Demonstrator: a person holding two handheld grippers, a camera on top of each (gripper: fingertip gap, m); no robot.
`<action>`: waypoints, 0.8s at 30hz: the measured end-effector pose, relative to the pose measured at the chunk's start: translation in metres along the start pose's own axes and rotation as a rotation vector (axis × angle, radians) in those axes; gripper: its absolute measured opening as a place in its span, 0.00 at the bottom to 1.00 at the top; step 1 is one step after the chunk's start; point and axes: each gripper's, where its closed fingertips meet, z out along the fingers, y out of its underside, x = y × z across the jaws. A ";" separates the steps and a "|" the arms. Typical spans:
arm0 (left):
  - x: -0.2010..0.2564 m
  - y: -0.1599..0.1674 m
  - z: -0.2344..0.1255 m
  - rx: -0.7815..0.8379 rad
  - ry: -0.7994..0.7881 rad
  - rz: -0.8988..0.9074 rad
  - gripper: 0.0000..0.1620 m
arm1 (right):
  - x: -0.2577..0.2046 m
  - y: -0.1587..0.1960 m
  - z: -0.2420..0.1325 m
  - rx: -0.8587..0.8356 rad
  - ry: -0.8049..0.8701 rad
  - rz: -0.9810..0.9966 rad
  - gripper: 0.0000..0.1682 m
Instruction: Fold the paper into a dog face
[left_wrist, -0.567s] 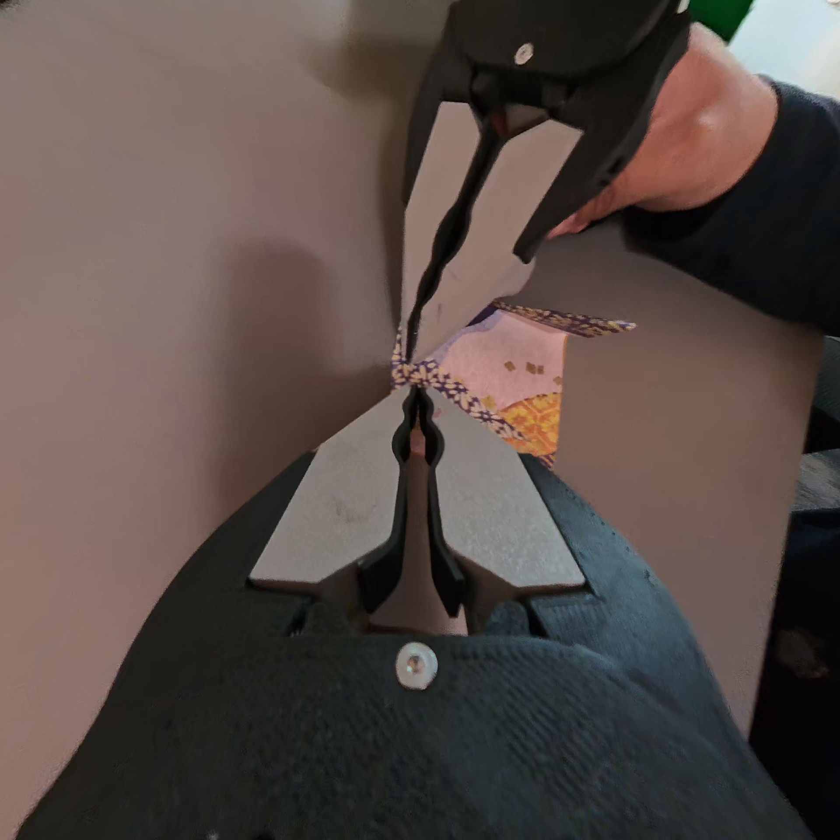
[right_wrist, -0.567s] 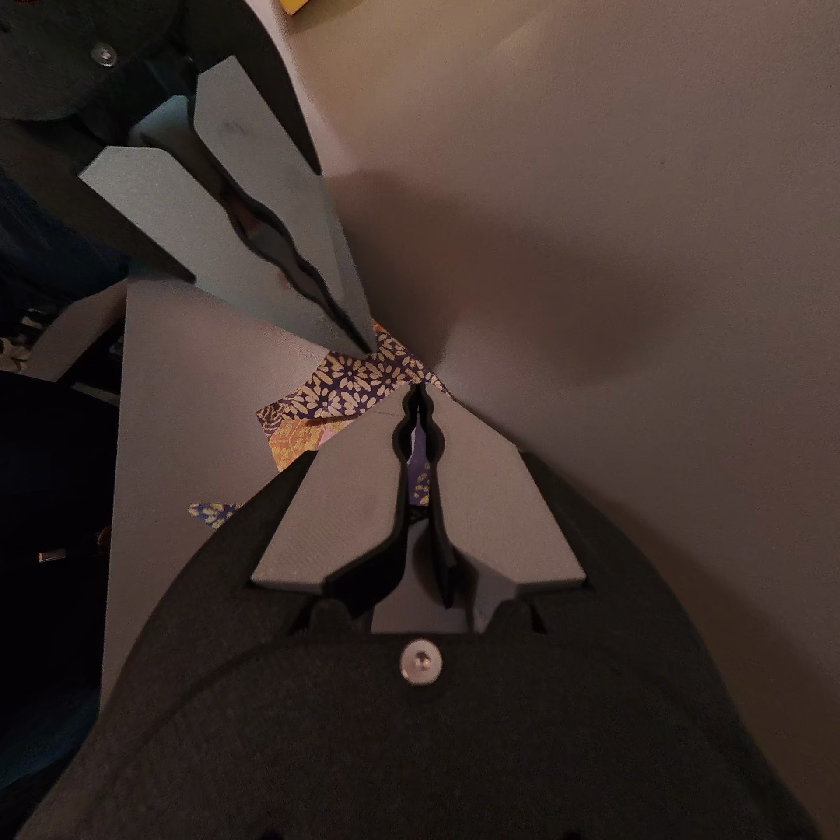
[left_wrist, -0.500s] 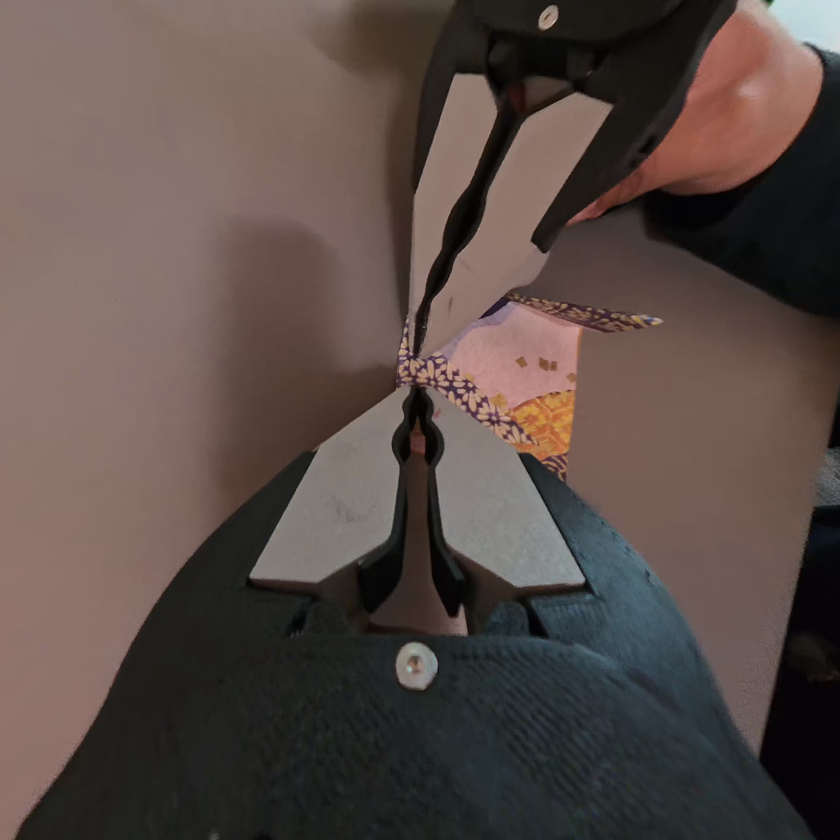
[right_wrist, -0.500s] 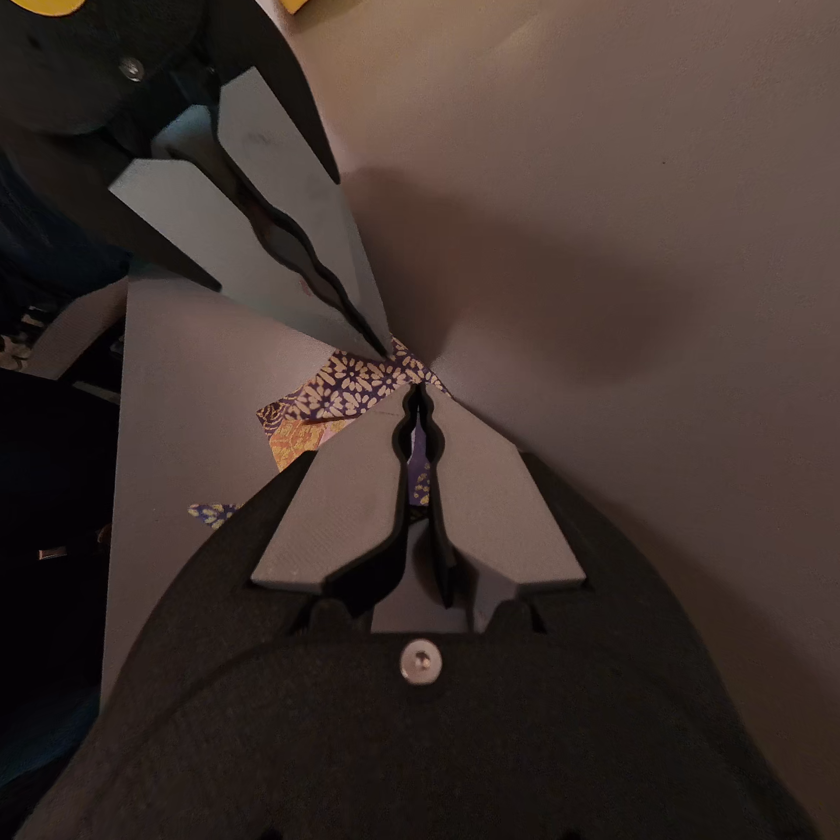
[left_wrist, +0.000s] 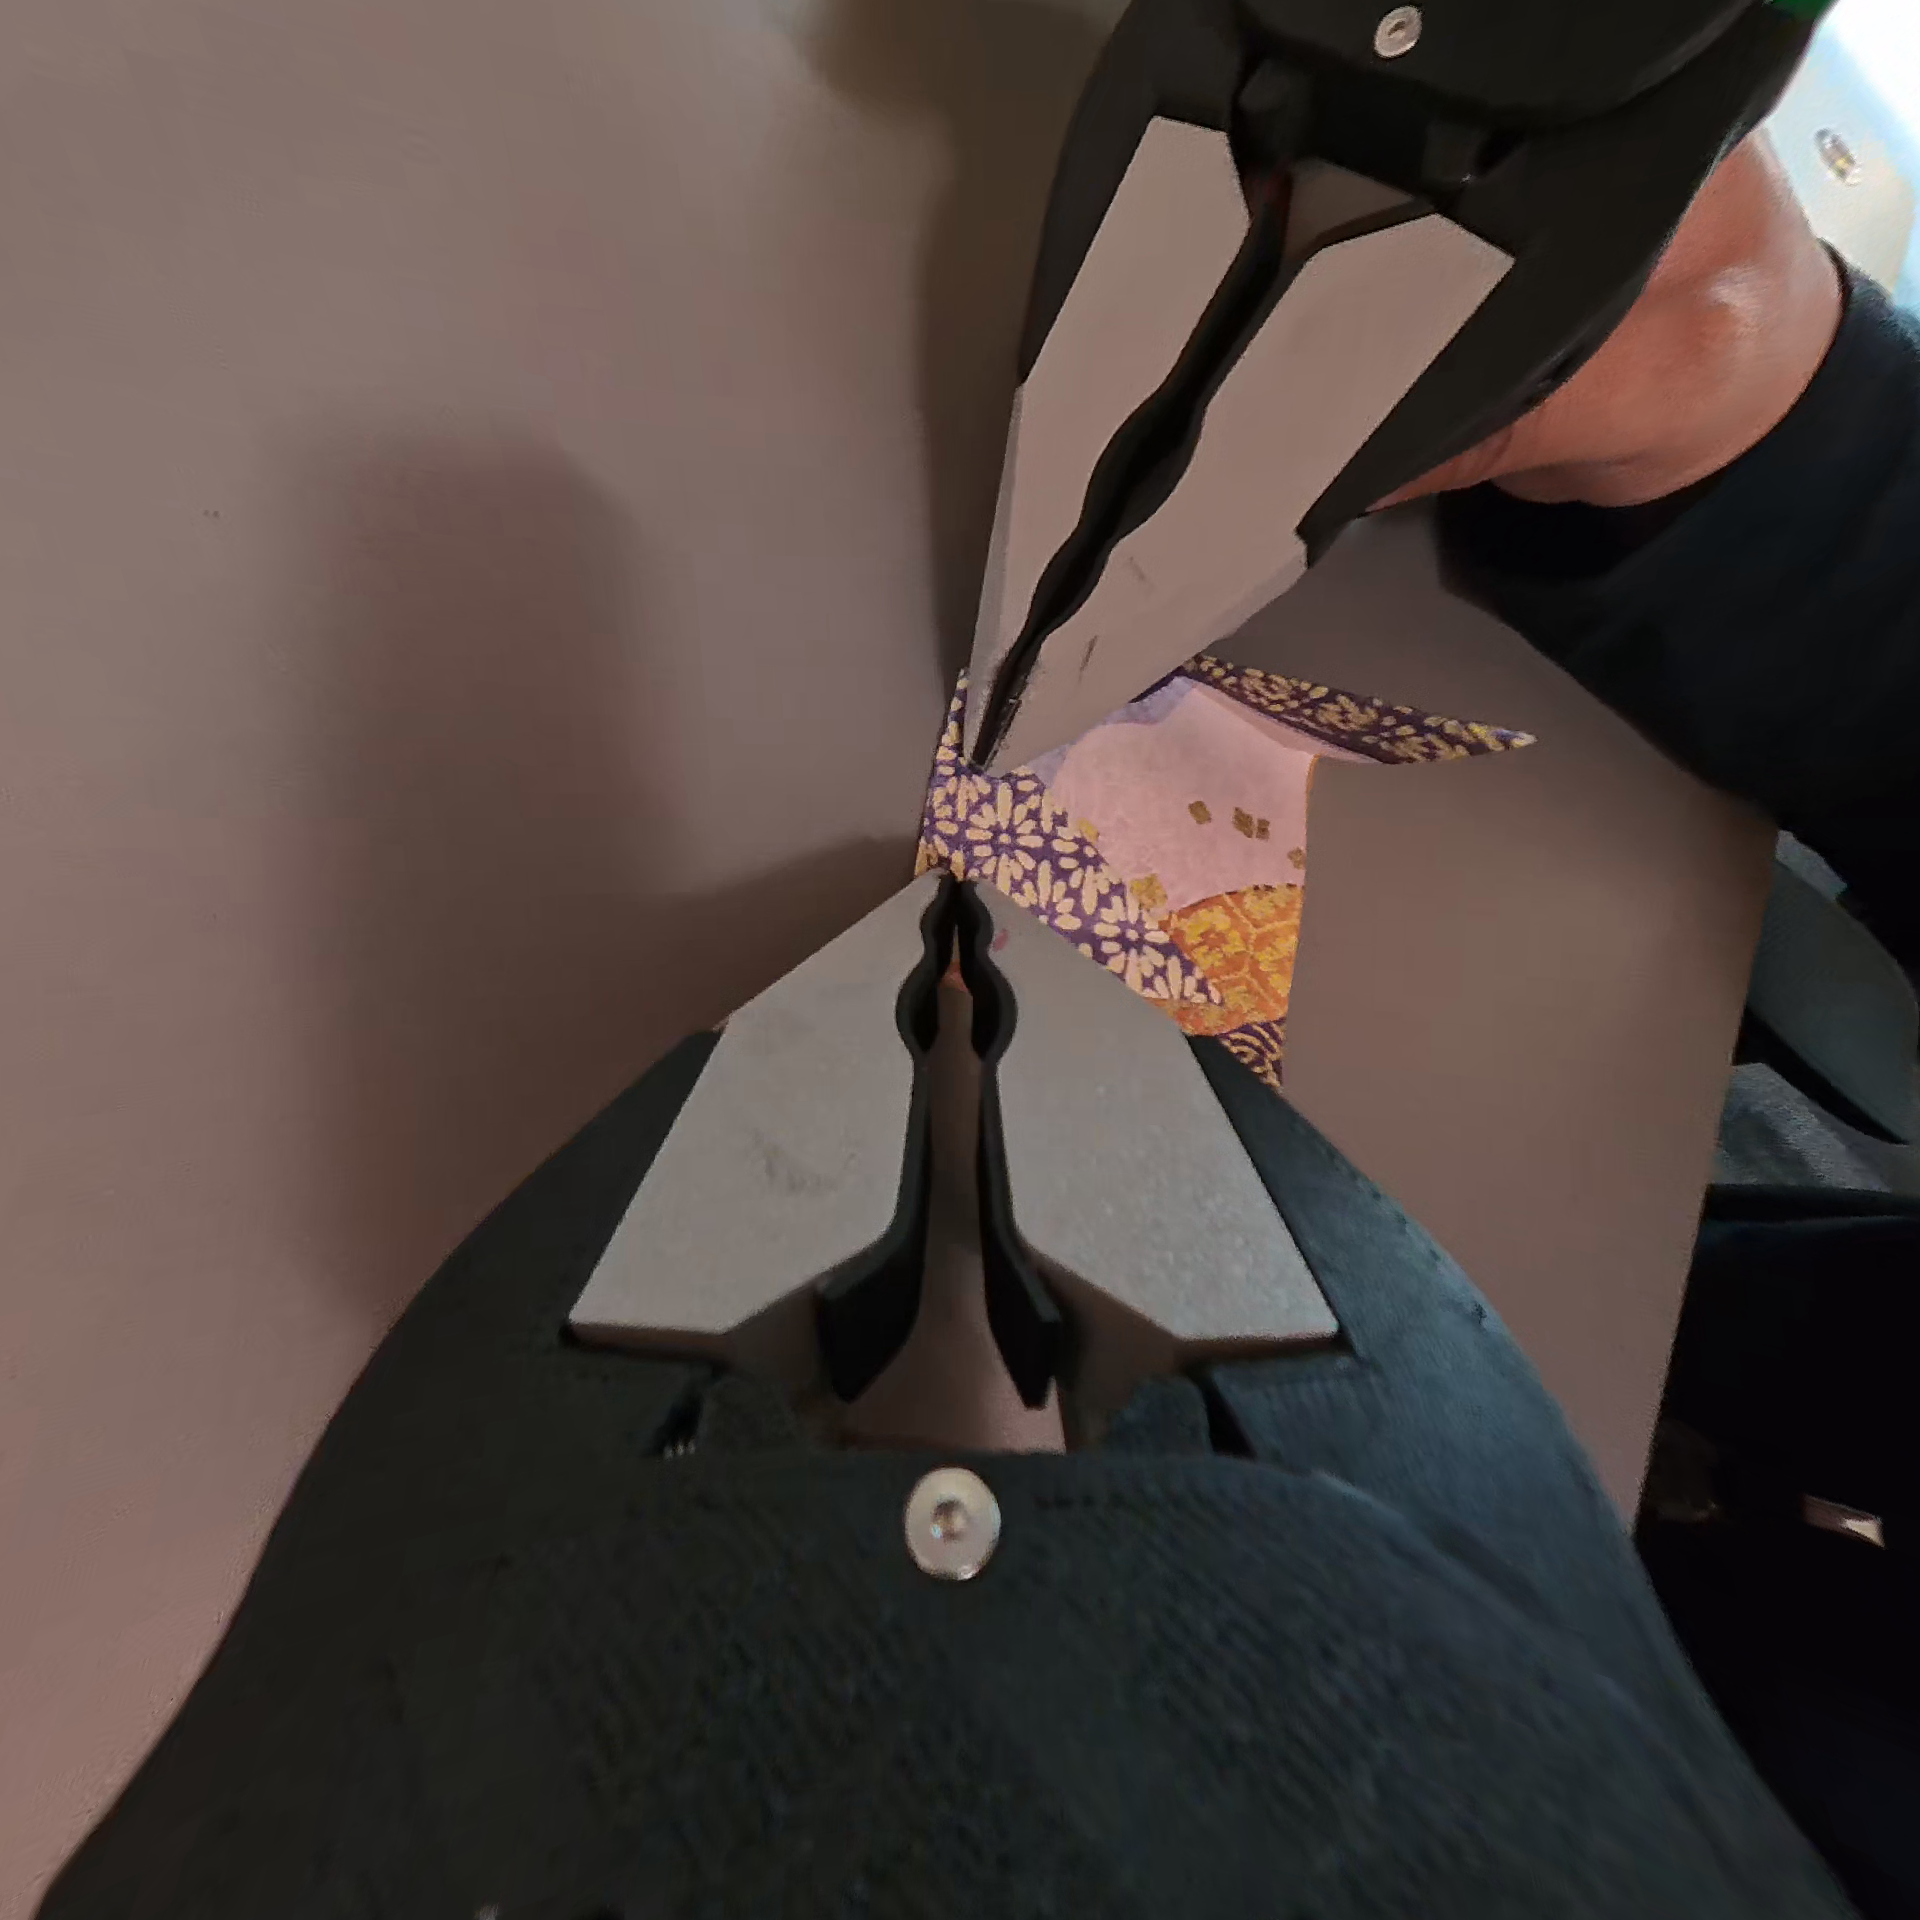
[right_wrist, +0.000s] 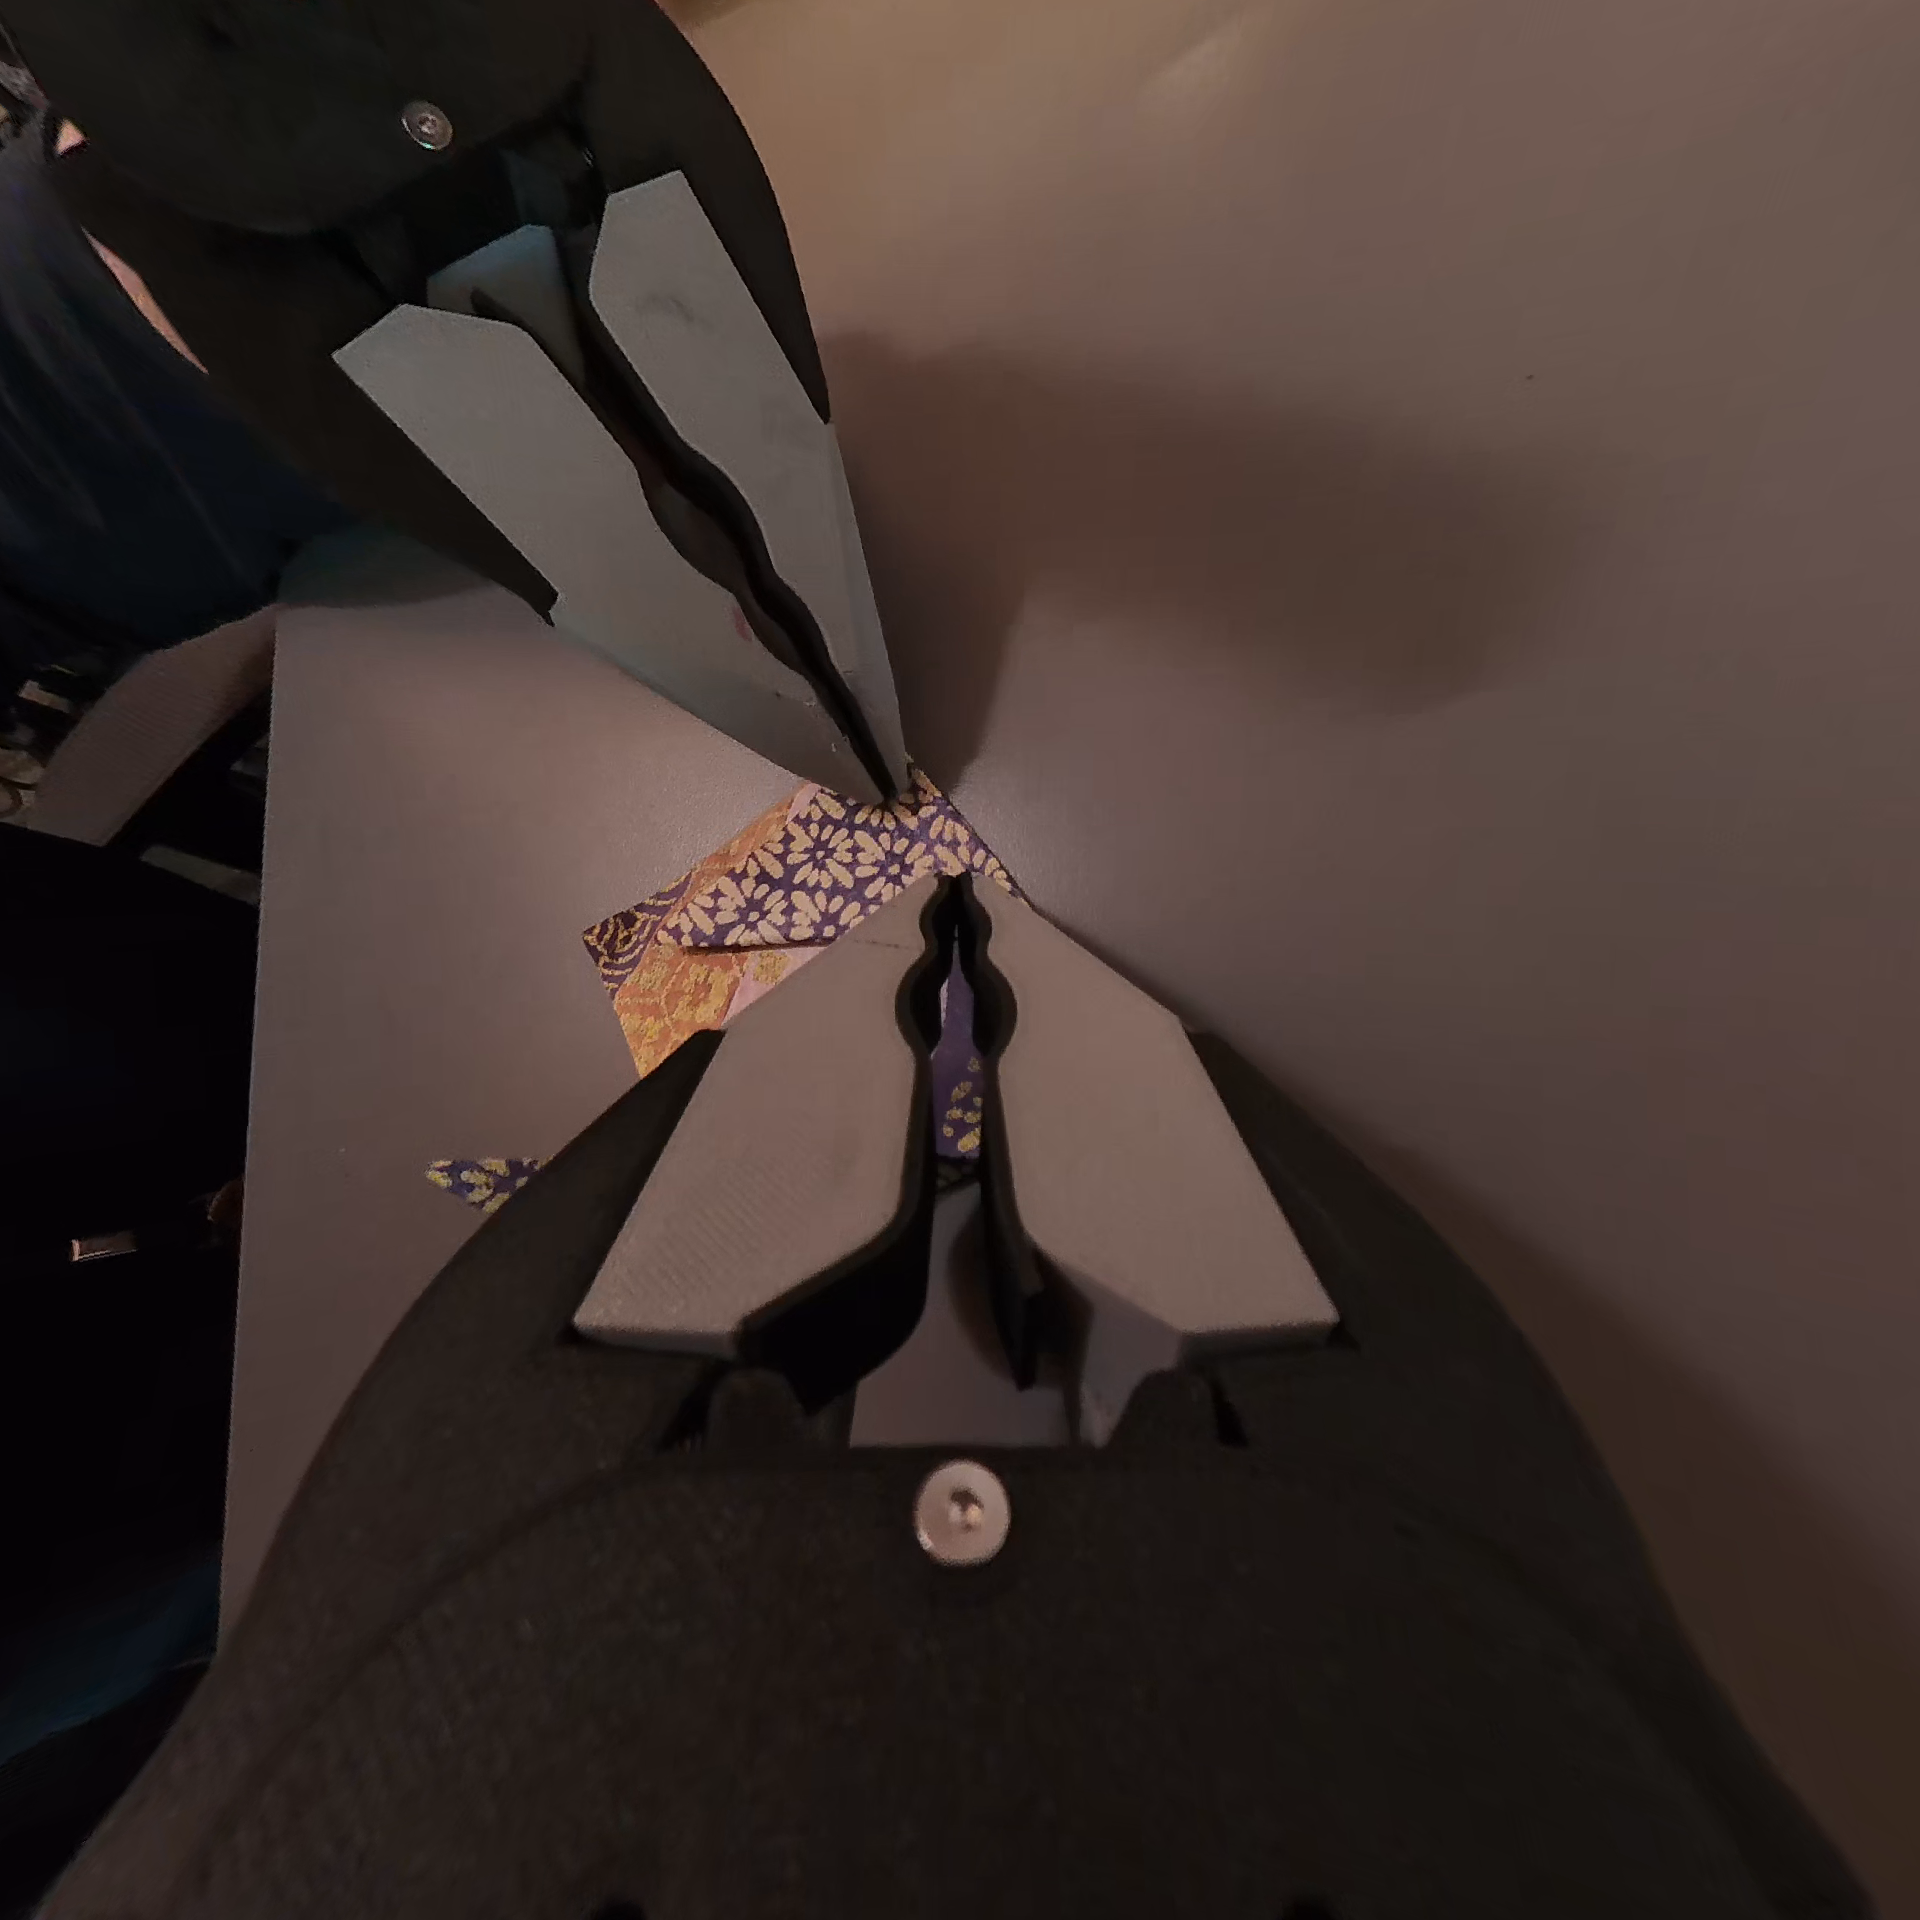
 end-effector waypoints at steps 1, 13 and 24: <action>0.000 0.000 0.000 0.004 0.011 -0.015 0.00 | 0.000 0.000 0.000 0.000 0.004 0.000 0.00; 0.000 -0.001 0.000 0.018 0.010 -0.042 0.00 | -0.005 -0.012 0.016 0.020 0.015 -0.023 0.00; -0.003 -0.001 -0.001 0.029 0.002 -0.066 0.00 | 0.011 0.000 -0.005 0.020 0.025 0.045 0.00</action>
